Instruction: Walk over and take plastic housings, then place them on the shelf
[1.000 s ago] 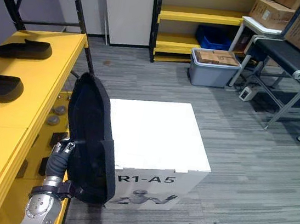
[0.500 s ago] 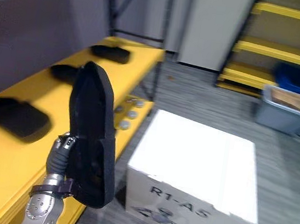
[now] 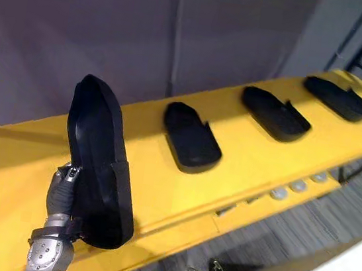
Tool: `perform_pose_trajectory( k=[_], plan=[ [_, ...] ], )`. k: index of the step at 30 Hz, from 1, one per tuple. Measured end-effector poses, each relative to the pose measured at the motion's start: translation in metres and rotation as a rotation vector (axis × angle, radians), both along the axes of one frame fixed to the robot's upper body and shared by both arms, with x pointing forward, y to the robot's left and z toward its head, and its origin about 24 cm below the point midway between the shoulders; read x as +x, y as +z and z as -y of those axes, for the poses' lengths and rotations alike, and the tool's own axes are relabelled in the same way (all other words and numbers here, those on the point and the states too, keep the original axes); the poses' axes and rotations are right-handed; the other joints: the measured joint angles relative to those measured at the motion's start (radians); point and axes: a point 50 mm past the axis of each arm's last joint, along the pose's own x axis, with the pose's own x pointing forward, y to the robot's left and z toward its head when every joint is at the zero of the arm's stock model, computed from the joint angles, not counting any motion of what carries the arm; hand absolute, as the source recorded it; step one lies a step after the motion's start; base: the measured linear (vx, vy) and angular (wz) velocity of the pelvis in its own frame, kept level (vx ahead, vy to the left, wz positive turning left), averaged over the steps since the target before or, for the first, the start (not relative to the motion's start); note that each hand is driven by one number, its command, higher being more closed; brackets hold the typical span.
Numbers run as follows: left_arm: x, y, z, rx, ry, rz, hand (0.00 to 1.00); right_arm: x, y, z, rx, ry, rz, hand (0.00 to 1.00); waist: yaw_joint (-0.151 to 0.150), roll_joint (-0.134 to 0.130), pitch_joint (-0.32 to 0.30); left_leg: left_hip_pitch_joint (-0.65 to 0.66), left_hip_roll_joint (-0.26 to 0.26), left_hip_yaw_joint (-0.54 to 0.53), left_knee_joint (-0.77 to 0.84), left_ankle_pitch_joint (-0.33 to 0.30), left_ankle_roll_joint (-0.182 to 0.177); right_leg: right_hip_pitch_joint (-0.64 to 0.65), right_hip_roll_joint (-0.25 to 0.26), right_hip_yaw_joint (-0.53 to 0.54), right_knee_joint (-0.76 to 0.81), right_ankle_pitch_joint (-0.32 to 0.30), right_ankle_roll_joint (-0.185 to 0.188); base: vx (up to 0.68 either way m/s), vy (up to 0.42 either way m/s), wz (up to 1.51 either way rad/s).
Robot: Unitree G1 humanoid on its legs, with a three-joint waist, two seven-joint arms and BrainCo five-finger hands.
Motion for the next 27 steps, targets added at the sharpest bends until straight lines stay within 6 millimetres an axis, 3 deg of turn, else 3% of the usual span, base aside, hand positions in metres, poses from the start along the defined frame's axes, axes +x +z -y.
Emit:
perform_pose_trajectory(
  k=[2,4,5,6,7,10,14,19,24,25,26,27],
  plan=[
    [0.006,0.007,0.013,0.009,-0.049,0.035,1.0,0.003,0.003,-0.008,0.017,-0.007,0.033,0.0,-0.02,-0.022,0.01,0.024,-0.023,-0.096,0.002,-0.001,-0.004,-0.099,0.156,0.236,-0.015,-0.124,0.042,0.15,-0.032,1.25],
    [0.009,0.01,0.022,0.008,-0.087,0.048,1.0,-0.002,0.005,-0.011,0.023,-0.022,0.048,0.0,-0.036,-0.029,0.008,0.026,-0.038,-0.158,0.031,-0.011,-0.02,-0.12,0.246,0.37,-0.133,-0.16,0.053,0.12,-0.082,1.24],
    [0.01,0.01,0.025,0.005,-0.099,0.051,1.0,-0.004,0.005,-0.011,0.021,-0.031,0.048,0.0,-0.04,-0.031,0.008,0.023,-0.041,-0.167,0.043,-0.015,-0.027,-0.119,0.266,0.399,-0.176,-0.16,0.053,0.12,-0.122,1.48],
    [0.01,0.01,0.029,0.003,-0.116,0.054,1.0,-0.012,0.004,-0.013,0.026,-0.041,0.034,0.0,-0.045,-0.042,0.004,0.016,-0.045,-0.169,0.071,-0.035,-0.053,-0.105,0.278,0.422,-0.279,-0.124,0.031,0.1,-0.134,1.43],
    [0.01,0.01,0.031,0.001,-0.124,0.057,1.0,-0.021,0.0,-0.015,0.032,-0.05,0.01,0.0,-0.045,-0.063,-0.003,-0.005,-0.046,-0.161,0.11,-0.07,-0.064,-0.087,0.268,0.402,-0.36,-0.083,0.041,0.11,-0.145,1.28],
    [0.012,0.009,0.029,-0.001,-0.102,0.053,1.0,-0.023,0.0,-0.018,0.041,-0.055,0.009,0.0,-0.01,-0.049,-0.018,-0.043,0.005,-0.155,0.145,-0.085,-0.079,-0.033,0.304,0.348,-0.493,-0.083,0.027,0.11,-0.202,0.27],
    [0.013,-0.006,0.033,0.0,-0.123,-0.011,1.0,-0.036,-0.004,-0.024,0.058,-0.07,-0.024,0.0,-0.018,-0.048,-0.043,-0.01,0.071,-0.099,0.109,-0.107,-0.119,0.025,0.35,0.337,-0.569,-0.054,-0.007,0.0,-0.125,-0.07],
    [0.013,-0.012,0.041,-0.002,-0.156,-0.037,1.0,-0.054,-0.008,-0.024,0.057,-0.085,-0.067,0.0,-0.02,-0.049,-0.064,-0.004,0.089,-0.07,0.105,-0.104,-0.126,0.048,0.362,0.337,-0.609,-0.033,-0.011,0.01,-0.027,-0.05],
    [0.013,-0.011,0.038,-0.002,-0.141,-0.032,1.0,-0.051,-0.008,-0.024,0.055,-0.083,-0.065,0.0,-0.019,-0.049,-0.058,-0.043,0.096,-0.001,0.169,-0.105,-0.136,0.036,0.349,0.327,-0.598,-0.03,-0.011,-0.03,0.025,0.07],
    [0.013,-0.009,0.034,-0.001,-0.126,-0.024,1.0,-0.043,-0.006,-0.026,0.055,-0.072,-0.045,0.0,-0.021,-0.055,-0.049,-0.069,0.125,0.058,0.237,-0.151,-0.148,0.032,0.34,0.321,-0.598,-0.024,-0.011,-0.09,0.017,0.13],
    [0.013,-0.006,0.03,0.0,-0.11,-0.011,1.0,-0.038,-0.005,-0.026,0.052,-0.059,-0.034,0.0,-0.031,-0.053,-0.036,-0.091,0.211,0.122,0.36,-0.184,-0.153,0.034,0.338,0.309,-0.59,-0.024,-0.011,-0.08,0.018,0.17],
    [0.013,-0.005,0.029,0.0,-0.105,-0.008,1.0,-0.036,-0.005,-0.025,0.049,-0.054,-0.029,0.0,-0.033,-0.054,-0.034,-0.093,0.257,0.135,0.409,-0.195,-0.163,0.037,0.336,0.309,-0.584,-0.024,-0.011,-0.05,0.012,0.14]
  ],
)
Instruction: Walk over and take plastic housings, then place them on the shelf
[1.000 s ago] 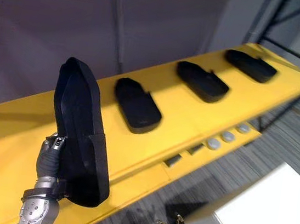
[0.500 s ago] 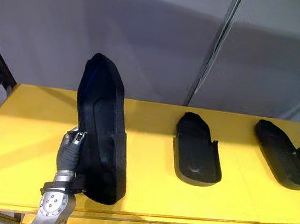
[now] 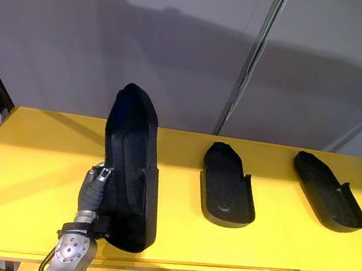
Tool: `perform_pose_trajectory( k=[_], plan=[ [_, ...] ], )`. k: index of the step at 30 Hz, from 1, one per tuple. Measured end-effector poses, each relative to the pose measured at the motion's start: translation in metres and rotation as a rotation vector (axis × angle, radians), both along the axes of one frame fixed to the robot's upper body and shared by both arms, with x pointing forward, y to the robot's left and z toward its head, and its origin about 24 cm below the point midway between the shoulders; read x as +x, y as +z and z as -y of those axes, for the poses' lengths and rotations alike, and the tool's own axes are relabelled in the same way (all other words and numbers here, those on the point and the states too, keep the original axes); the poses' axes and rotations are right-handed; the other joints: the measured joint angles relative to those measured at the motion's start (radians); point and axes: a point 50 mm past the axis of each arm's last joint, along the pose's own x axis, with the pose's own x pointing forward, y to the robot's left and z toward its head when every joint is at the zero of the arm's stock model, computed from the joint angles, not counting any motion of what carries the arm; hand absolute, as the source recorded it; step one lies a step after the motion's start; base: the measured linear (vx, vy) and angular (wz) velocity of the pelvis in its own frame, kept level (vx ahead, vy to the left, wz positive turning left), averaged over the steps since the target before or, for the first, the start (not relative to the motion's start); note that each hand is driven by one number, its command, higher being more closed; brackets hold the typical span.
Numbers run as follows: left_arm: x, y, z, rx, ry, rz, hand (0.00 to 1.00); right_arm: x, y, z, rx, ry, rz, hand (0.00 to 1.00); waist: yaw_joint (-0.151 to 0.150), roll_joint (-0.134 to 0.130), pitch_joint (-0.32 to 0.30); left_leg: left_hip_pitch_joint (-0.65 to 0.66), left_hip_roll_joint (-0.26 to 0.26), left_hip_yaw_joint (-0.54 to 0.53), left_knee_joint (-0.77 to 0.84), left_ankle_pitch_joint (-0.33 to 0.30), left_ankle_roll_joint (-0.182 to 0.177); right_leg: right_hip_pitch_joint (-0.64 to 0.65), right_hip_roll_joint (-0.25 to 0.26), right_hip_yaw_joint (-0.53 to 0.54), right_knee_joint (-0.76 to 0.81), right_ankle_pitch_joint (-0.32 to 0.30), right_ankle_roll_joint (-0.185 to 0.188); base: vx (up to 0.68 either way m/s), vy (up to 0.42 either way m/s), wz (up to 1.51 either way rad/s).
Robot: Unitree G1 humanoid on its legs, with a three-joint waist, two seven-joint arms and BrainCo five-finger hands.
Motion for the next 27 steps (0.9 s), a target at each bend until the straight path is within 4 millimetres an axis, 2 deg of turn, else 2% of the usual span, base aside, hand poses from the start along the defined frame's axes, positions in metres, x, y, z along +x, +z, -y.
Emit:
perform_pose_trajectory(
  k=[2,4,5,6,7,8,10,11,12,13,14,15,16,17,18,19,20,23,27],
  plan=[
    [0.0,0.001,-0.001,-0.018,0.012,0.004,1.0,0.007,0.004,0.007,-0.034,0.011,0.023,0.0,-0.005,0.001,-0.005,0.032,0.14,0.001,0.034,-0.007,-0.004,-0.014,-0.034,0.004,0.011,0.0,0.006,-0.08,0.203,0.03],
    [0.0,0.003,0.0,-0.027,0.013,0.015,1.0,0.012,0.006,0.013,-0.06,0.017,0.033,0.0,-0.015,0.012,-0.021,0.056,0.176,-0.025,-0.036,0.015,-0.004,-0.044,-0.067,0.004,0.008,0.004,0.051,-0.08,0.295,0.08],
    [0.001,0.004,0.001,-0.028,0.01,0.022,1.0,0.012,0.006,0.017,-0.077,0.023,0.033,0.0,-0.025,0.032,-0.034,0.068,0.186,-0.027,-0.108,0.065,-0.005,-0.063,-0.081,0.003,0.003,0.013,0.079,-0.04,0.362,0.3],
    [0.002,0.006,0.001,-0.03,0.008,0.03,1.0,0.012,0.006,0.021,-0.091,0.03,0.028,0.0,-0.047,0.059,-0.051,0.08,0.165,-0.016,-0.196,0.025,-0.096,-0.074,-0.107,-0.008,-0.016,0.041,0.129,0.0,0.523,0.52],
    [0.006,0.009,0.0,-0.027,0.014,0.044,1.0,0.012,0.005,0.017,-0.078,0.028,0.023,0.0,-0.061,0.038,-0.044,0.073,0.132,-0.015,-0.219,0.007,-0.13,-0.07,-0.148,-0.02,-0.042,0.069,0.142,0.0,0.642,0.39],
    [0.008,0.009,-0.003,-0.032,0.036,0.046,1.0,0.011,0.004,0.006,-0.047,0.034,0.02,0.0,-0.047,0.01,-0.029,0.069,0.098,-0.01,-0.204,0.013,-0.119,-0.065,-0.176,-0.023,-0.068,0.117,0.132,-0.03,0.615,0.15],
    [0.013,0.007,-0.004,-0.037,0.047,0.038,1.0,0.01,0.002,-0.014,0.001,0.065,0.014,0.0,-0.035,-0.006,-0.02,0.034,0.069,-0.011,-0.134,0.006,-0.106,-0.057,-0.196,-0.03,-0.102,0.24,0.106,-0.09,0.485,0.0],
    [0.014,0.007,-0.004,-0.035,0.044,0.04,1.0,0.011,0.002,-0.016,0.003,0.074,0.017,0.0,-0.034,-0.008,-0.021,0.025,0.067,-0.006,-0.12,0.004,-0.104,-0.061,-0.198,-0.029,-0.1,0.262,0.096,-0.11,0.434,-0.08],
    [0.015,0.009,-0.004,-0.034,0.042,0.049,1.0,0.014,0.003,-0.015,0.0,0.072,0.028,0.0,-0.026,-0.016,-0.023,0.015,0.066,0.024,-0.091,-0.006,-0.084,-0.083,-0.2,-0.033,-0.09,0.315,0.048,-0.1,0.329,-0.24],
    [0.015,0.01,-0.003,-0.034,0.041,0.051,1.0,0.017,0.005,-0.014,-0.003,0.065,0.039,0.0,-0.024,-0.02,-0.025,0.011,0.063,0.039,-0.086,-0.01,-0.074,-0.091,-0.204,-0.031,-0.092,0.339,0.049,-0.15,0.363,-0.43],
    [0.015,0.01,-0.002,-0.036,0.035,0.052,1.0,0.021,0.006,-0.01,-0.009,0.049,0.051,0.0,-0.023,-0.011,-0.025,0.014,0.049,0.071,-0.106,-0.018,-0.028,-0.106,-0.208,-0.029,-0.094,0.346,0.044,-0.12,0.207,-0.33],
    [0.016,0.011,-0.001,-0.039,0.032,0.06,1.0,0.024,0.007,-0.009,-0.009,0.039,0.059,0.0,-0.025,-0.004,-0.018,0.019,0.05,0.078,-0.117,-0.033,-0.003,-0.13,-0.194,-0.021,-0.016,0.281,0.092,-0.14,0.19,-0.19],
    [0.018,0.012,0.0,-0.039,0.028,0.061,1.0,0.026,0.008,-0.009,-0.01,0.037,0.064,0.0,-0.032,-0.016,-0.006,0.027,0.042,0.083,-0.119,-0.029,0.004,-0.162,-0.154,-0.01,0.172,0.125,0.133,-0.12,0.079,-0.09],
    [0.017,0.011,0.0,-0.038,0.029,0.055,1.0,0.022,0.007,-0.005,-0.015,0.016,0.053,0.0,-0.029,-0.017,-0.005,0.034,0.028,0.089,-0.124,-0.027,0.009,-0.167,-0.096,0.002,0.276,0.006,0.123,-0.1,0.036,-0.02],
    [0.017,0.011,0.0,-0.037,0.027,0.055,1.0,0.019,0.006,-0.003,-0.016,0.006,0.045,0.0,-0.03,-0.017,-0.005,0.038,0.019,0.089,-0.128,-0.025,0.012,-0.157,-0.07,0.002,0.294,-0.038,0.117,-0.07,-0.015,-0.03],
    [0.017,0.011,0.002,-0.024,0.023,0.057,1.0,0.011,0.004,0.0,-0.024,-0.007,0.025,0.0,-0.026,-0.018,-0.006,0.042,-0.005,0.09,-0.137,-0.021,0.016,-0.132,-0.046,-0.007,0.275,-0.106,0.078,-0.04,-0.031,0.04],
    [0.017,0.011,0.004,-0.015,0.013,0.059,1.0,0.005,0.002,0.003,-0.029,-0.011,0.01,0.0,-0.025,-0.02,-0.008,0.04,-0.025,0.092,-0.145,-0.019,0.017,-0.109,-0.056,-0.001,0.216,-0.143,0.057,-0.04,-0.038,0.07],
    [0.016,0.01,0.009,0.018,-0.018,0.054,1.0,-0.006,-0.001,0.004,-0.027,-0.02,-0.017,0.0,-0.025,0.007,-0.007,0.042,-0.018,0.085,-0.172,0.003,0.003,-0.102,-0.038,-0.005,0.185,-0.126,0.036,-0.04,-0.039,0.08],
    [0.017,0.01,0.007,0.039,-0.025,0.053,1.0,-0.006,-0.001,0.003,-0.022,-0.022,-0.017,0.0,-0.036,0.009,-0.018,0.057,0.008,0.085,-0.192,0.015,-0.01,-0.075,-0.009,-0.013,0.124,-0.095,0.019,0.07,-0.028,-0.05]
  ],
)
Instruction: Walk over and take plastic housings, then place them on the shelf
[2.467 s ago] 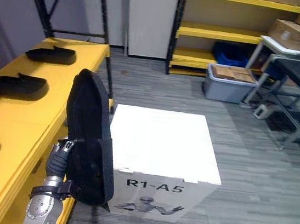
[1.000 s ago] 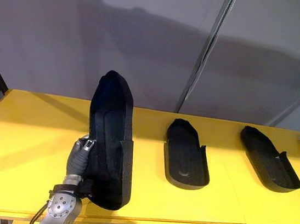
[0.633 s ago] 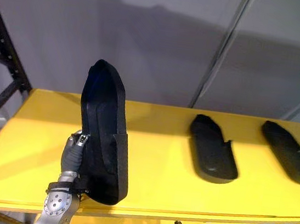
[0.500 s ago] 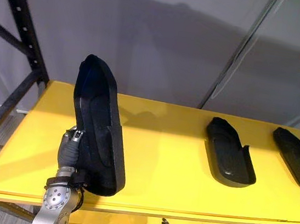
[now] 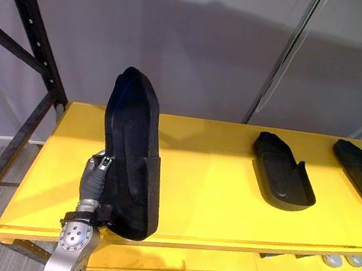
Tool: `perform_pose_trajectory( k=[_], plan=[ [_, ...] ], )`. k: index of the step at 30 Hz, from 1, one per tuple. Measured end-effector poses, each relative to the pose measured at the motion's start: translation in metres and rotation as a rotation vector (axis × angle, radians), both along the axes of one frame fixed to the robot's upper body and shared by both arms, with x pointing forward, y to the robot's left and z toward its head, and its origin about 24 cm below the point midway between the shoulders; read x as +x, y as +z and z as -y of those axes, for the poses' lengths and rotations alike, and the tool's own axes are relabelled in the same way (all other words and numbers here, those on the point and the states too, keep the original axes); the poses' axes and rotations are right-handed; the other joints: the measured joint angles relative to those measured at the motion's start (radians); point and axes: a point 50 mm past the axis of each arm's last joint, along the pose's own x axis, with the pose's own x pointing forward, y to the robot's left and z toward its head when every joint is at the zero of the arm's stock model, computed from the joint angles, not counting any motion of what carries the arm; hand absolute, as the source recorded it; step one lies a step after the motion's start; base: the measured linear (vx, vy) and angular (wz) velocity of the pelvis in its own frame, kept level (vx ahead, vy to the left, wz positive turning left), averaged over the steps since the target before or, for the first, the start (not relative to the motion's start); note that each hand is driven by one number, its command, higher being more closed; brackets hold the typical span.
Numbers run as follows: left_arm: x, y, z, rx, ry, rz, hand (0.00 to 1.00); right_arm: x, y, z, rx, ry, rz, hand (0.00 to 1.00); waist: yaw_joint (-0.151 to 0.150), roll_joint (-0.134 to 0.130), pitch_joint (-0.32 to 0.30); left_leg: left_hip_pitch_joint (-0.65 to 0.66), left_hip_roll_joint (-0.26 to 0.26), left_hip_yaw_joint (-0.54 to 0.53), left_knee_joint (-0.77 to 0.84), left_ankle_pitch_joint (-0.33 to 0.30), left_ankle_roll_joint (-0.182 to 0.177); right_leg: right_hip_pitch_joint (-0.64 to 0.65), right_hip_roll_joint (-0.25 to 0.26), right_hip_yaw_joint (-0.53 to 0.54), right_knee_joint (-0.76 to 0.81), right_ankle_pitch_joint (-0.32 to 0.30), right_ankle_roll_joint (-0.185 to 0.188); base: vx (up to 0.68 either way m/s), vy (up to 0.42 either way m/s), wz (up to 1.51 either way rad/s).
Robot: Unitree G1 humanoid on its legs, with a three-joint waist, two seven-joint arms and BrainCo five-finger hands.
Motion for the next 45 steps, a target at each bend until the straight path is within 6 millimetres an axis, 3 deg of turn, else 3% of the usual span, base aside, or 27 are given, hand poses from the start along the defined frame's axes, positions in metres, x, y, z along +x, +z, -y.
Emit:
perform_pose_trajectory(
  k=[5,12,18,22,26,30,31,45],
  plan=[
    [0.001,-0.003,-0.006,0.013,0.024,-0.017,1.0,-0.002,-0.002,-0.002,0.008,0.004,-0.014,0.0,-0.001,0.002,-0.014,0.032,0.007,0.006,-0.049,0.026,-0.001,0.054,0.017,0.009,-0.106,0.061,-0.004,0.06,0.031,-0.08],
    [0.005,-0.028,-0.027,0.035,0.109,-0.151,1.0,-0.008,-0.006,-0.004,0.024,0.042,-0.045,0.0,0.0,0.01,-0.034,0.056,0.005,0.015,-0.086,0.04,0.008,0.101,0.021,0.02,-0.208,0.126,-0.008,-0.01,0.07,-0.05],
    [0.024,-0.041,-0.041,0.055,0.174,-0.236,1.0,-0.011,-0.009,-0.002,0.025,0.051,-0.066,0.0,-0.004,0.022,-0.057,0.059,-0.007,0.028,-0.136,0.079,0.006,0.093,0.025,0.044,-0.255,0.163,-0.011,-0.11,0.018,-0.08],
    [0.043,-0.051,-0.053,0.084,0.213,-0.316,1.0,-0.01,-0.01,0.0,0.025,0.071,-0.077,0.0,-0.011,0.026,-0.062,0.084,-0.019,0.03,-0.235,0.149,-0.001,0.086,0.029,0.044,-0.305,0.205,-0.018,-0.14,-0.031,-0.03],
    [0.049,-0.062,-0.067,0.148,0.254,-0.4,1.0,-0.005,-0.011,0.0,0.031,0.085,-0.082,0.0,-0.029,0.029,-0.064,0.092,-0.028,0.027,-0.303,0.195,-0.004,0.074,0.031,0.045,-0.331,0.23,-0.02,-0.09,-0.028,0.0],
    [0.061,-0.062,-0.074,0.22,0.276,-0.427,1.0,-0.005,-0.013,0.0,0.038,0.095,-0.091,0.0,-0.028,0.029,-0.068,0.093,-0.032,0.025,-0.324,0.21,-0.003,0.081,0.033,0.047,-0.366,0.254,-0.019,-0.02,0.001,-0.01],
    [0.063,-0.062,-0.076,0.223,0.281,-0.43,0.0,-0.005,-0.013,0.0,0.038,0.096,-0.093,0.0,-0.029,0.029,-0.068,0.094,-0.032,0.025,-0.324,0.211,-0.003,0.083,0.034,0.047,-0.367,0.256,-0.02,0.0,0.0,0.0],
    [0.079,-0.054,-0.099,0.238,0.389,-0.448,0.0,-0.001,-0.015,0.0,0.038,0.116,-0.111,0.0,-0.037,0.028,-0.056,0.124,-0.045,0.007,-0.357,0.211,-0.001,0.114,0.035,0.073,-0.419,0.276,-0.036,0.0,0.011,-0.03]
  ],
)
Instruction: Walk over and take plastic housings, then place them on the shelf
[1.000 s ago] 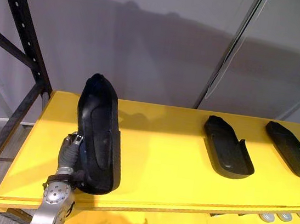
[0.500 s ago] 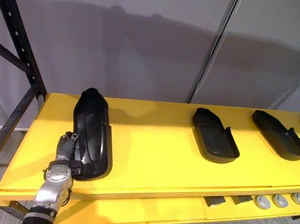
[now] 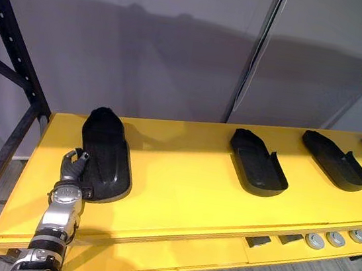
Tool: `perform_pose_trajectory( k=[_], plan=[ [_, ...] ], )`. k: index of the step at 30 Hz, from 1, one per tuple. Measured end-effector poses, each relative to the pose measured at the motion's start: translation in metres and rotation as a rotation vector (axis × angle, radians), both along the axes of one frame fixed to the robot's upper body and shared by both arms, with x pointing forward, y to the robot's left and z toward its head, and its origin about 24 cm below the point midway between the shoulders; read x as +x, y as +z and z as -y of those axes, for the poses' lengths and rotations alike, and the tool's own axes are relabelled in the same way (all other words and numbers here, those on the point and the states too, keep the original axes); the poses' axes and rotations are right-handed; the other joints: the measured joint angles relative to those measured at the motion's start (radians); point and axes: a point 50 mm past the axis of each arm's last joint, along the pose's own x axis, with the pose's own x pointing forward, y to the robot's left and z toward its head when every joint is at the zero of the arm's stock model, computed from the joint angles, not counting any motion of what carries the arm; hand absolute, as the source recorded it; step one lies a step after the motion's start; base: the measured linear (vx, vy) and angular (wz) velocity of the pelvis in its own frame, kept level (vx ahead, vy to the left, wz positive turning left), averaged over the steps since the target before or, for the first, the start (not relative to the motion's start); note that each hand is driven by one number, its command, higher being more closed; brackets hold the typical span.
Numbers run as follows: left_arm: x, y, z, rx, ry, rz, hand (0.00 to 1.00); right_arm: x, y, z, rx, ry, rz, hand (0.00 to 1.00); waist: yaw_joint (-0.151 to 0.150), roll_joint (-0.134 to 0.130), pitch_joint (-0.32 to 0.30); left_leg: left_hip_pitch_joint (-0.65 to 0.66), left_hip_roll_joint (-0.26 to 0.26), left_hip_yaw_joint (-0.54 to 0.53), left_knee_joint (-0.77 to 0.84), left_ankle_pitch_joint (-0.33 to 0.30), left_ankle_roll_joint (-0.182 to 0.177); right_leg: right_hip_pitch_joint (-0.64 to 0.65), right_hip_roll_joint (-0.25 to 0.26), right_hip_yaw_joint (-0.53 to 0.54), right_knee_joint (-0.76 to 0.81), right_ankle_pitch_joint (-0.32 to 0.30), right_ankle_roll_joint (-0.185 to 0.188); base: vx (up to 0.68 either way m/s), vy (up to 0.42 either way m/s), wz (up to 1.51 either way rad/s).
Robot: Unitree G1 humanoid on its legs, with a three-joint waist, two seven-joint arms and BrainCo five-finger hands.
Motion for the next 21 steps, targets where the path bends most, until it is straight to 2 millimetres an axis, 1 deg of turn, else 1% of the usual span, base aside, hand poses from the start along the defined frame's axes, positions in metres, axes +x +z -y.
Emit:
perform_pose_trajectory(
  k=[9,11,14,16,17,18,19,20,21],
  plan=[
    [0.005,0.009,-0.002,0.018,-0.009,0.032,0.0,0.003,0.0,-0.001,0.004,0.005,-0.003,0.0,0.001,-0.003,0.015,0.002,-0.001,-0.005,-0.003,0.0,0.0,0.007,0.0,-0.001,-0.01,0.002,-0.003,0.0,0.0,0.0],
    [0.006,0.011,-0.001,0.023,-0.017,0.038,0.0,0.003,0.0,-0.001,0.005,0.006,-0.003,0.0,0.001,-0.003,0.015,0.002,-0.001,-0.005,-0.004,0.0,0.0,0.007,0.0,-0.002,-0.01,0.002,-0.003,0.0,0.0,0.0],
    [0.007,0.019,0.003,0.037,-0.038,0.075,0.0,0.003,0.0,-0.001,0.009,0.008,-0.001,0.0,0.002,-0.004,0.016,0.002,-0.001,-0.006,-0.006,0.0,0.0,0.008,0.0,-0.002,-0.01,0.002,-0.003,0.0,0.0,0.0],
    [0.006,0.035,0.008,0.052,-0.052,0.15,0.0,0.004,0.0,-0.001,0.01,0.009,0.002,0.0,0.002,-0.004,0.022,0.002,0.001,-0.007,-0.001,-0.001,0.001,0.014,-0.001,0.002,-0.005,0.002,-0.003,0.0,0.0,0.0],
    [0.003,0.048,0.013,0.068,-0.068,0.216,0.0,0.004,0.0,-0.001,0.01,0.009,0.004,0.0,0.004,-0.004,0.027,0.002,0.002,-0.01,0.006,-0.003,0.004,0.013,0.0,0.006,0.001,0.002,-0.003,-0.01,0.01,-0.06],
    [-0.003,0.071,0.028,0.108,-0.129,0.338,0.0,0.005,0.001,-0.001,0.009,0.008,0.007,0.0,0.013,-0.005,0.035,0.0,0.006,-0.009,0.022,-0.015,0.005,0.013,0.001,0.017,0.007,0.002,-0.002,-0.01,0.015,-0.07],
    [-0.008,0.08,0.034,0.134,-0.145,0.384,0.0,0.005,0.001,0.0,0.008,0.008,0.009,0.0,0.015,-0.004,0.038,-0.003,0.008,-0.009,0.033,-0.023,0.004,0.014,0.002,0.021,0.01,0.001,-0.001,-0.02,0.02,-0.06],
    [-0.018,0.095,0.047,0.164,-0.195,0.472,0.0,0.005,0.002,0.0,0.007,0.007,0.016,0.0,0.016,-0.003,0.043,-0.011,0.012,-0.009,0.063,-0.041,0.006,0.013,0.002,0.024,0.025,-0.006,0.008,-0.03,0.018,-0.03],
    [-0.023,0.1,0.052,0.181,-0.212,0.507,0.0,0.005,0.002,0.0,0.006,0.007,0.02,0.0,0.016,-0.002,0.044,-0.02,0.015,-0.009,0.082,-0.052,0.003,0.013,0.002,0.025,0.03,-0.009,0.011,-0.05,0.03,-0.03]
  ],
)
